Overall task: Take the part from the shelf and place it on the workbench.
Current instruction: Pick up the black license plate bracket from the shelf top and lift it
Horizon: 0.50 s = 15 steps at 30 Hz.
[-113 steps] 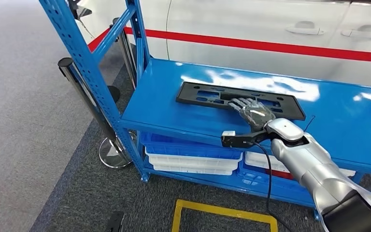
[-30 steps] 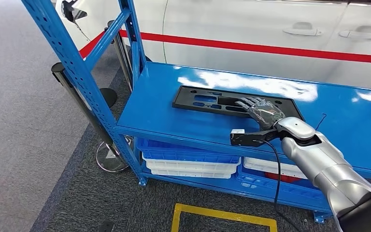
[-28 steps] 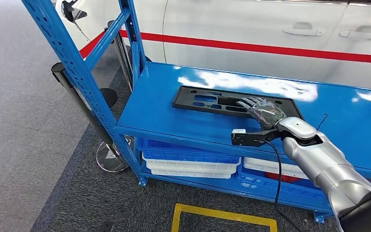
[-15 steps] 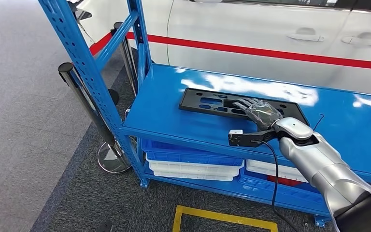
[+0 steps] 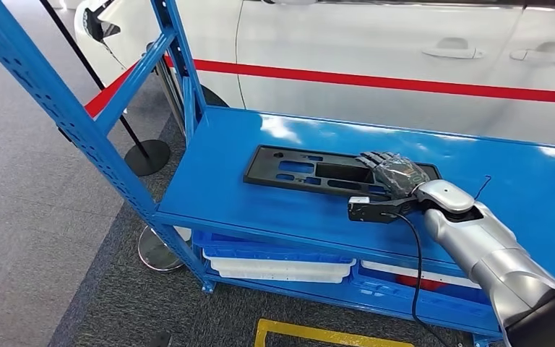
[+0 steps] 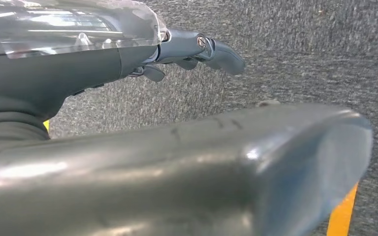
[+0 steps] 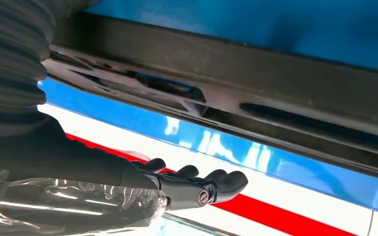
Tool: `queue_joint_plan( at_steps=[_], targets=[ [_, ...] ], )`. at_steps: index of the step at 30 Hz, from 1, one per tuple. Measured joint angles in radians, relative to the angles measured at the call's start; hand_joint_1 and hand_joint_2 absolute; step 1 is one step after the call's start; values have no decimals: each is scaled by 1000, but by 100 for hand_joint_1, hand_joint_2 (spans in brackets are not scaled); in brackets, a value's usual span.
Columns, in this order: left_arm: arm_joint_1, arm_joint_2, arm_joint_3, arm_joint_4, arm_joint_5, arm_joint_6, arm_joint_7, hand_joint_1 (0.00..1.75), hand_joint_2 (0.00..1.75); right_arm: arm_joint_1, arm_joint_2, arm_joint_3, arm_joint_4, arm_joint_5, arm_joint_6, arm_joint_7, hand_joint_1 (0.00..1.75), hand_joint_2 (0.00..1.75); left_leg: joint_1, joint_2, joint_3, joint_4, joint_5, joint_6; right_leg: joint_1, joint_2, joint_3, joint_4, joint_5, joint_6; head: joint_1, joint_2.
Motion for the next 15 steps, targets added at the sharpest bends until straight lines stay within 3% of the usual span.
queue_joint_plan(
  at_steps=[1, 3, 5, 7, 9, 15],
  targets=[
    [1, 0, 0, 0, -1, 0, 0, 0, 0, 2, 0, 1, 0, 0, 0, 0, 0, 175, 1, 1, -8, -24, 21, 0, 0, 1, 11, 0, -8, 1, 0, 0],
    [4, 0, 0, 0, -1, 0, 0, 0, 0, 3, 0, 2, 0, 0, -2, 2, 0, 175, 1, 2, 9, -146, 132, 7, 0, 1, 33, -1, -22, 6, 0, 0],
    [4, 0, 0, 2, -2, -2, 3, 0, 0, 4, 0, 3, -1, -1, -6, 5, 0, 175, -5, 5, 27, -244, 208, 18, 1, 2, 44, -2, -31, 14, 0, 0],
    [2, -1, 0, 4, -3, -4, 7, 0, 0, 7, -1, 4, -2, -2, -9, 7, 0, 175, -9, 4, 28, -264, 220, 27, 4, 2, 44, -2, -35, 22, 0, 0],
    [3, -2, 0, 4, -5, -4, 8, 0, 0, 10, -1, 5, -3, -2, -6, 8, 0, 175, -9, 2, 30, -267, 231, 27, 5, 1, 45, -4, -37, 20, 0, 0],
    [0, -5, 0, 4, -18, 1, 10, 0, 0, 11, 1, 16, -4, 1, 20, 10, 0, 175, -12, -4, 30, -268, 229, 39, 2, -5, 55, -19, -36, 26, 0, 0]
  ],
)
